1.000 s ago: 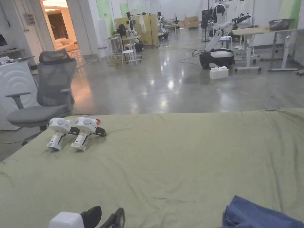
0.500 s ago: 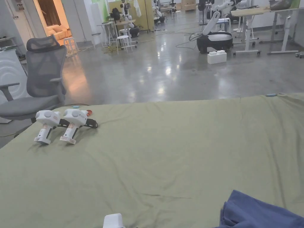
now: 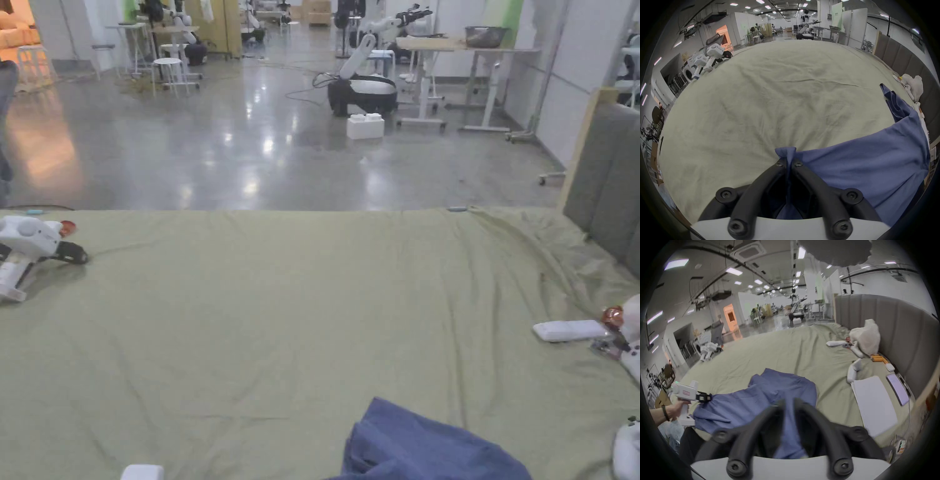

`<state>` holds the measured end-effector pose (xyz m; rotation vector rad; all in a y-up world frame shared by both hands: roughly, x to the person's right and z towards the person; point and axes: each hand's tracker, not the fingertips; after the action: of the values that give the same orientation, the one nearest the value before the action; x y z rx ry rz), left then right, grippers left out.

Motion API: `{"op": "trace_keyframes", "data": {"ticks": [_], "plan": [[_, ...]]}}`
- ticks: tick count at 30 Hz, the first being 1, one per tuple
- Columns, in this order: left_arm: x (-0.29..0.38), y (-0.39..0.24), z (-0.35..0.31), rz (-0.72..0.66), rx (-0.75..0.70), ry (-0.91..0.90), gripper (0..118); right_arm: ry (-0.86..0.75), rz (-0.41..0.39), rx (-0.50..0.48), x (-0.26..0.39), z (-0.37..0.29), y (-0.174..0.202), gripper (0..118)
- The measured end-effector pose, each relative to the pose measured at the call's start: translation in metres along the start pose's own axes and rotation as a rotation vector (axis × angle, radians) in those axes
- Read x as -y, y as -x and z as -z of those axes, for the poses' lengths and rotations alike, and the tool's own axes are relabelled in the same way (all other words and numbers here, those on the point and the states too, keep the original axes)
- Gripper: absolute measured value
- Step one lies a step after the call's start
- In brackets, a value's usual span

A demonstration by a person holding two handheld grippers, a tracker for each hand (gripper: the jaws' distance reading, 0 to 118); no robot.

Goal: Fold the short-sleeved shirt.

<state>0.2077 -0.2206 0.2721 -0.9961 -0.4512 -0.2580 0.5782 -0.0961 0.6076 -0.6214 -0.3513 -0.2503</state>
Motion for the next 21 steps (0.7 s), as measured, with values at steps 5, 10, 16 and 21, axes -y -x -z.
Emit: {"op": "trace_keyframes", "data": {"ticks": [5, 10, 16, 21], "plan": [[-0.014, 0.012, -0.002, -0.019, 0.059, 0.071, 2, 0.265, 0.027, -0.06, -0.052, 0.123, -0.042, 88], [-0.014, 0.016, 0.002, -0.037, 0.075, 0.074, 2, 0.362, -0.043, -0.002, -0.068, 0.212, -0.066, 88], [-0.013, 0.016, 0.002, -0.049, 0.077, 0.065, 2, 0.451, -0.084, -0.041, -0.06, 0.256, -0.067, 77], [-0.014, 0.012, 0.005, -0.016, 0.061, 0.073, 2, 0.394, -0.306, -0.034, -0.048, 0.244, -0.038, 39]]}}
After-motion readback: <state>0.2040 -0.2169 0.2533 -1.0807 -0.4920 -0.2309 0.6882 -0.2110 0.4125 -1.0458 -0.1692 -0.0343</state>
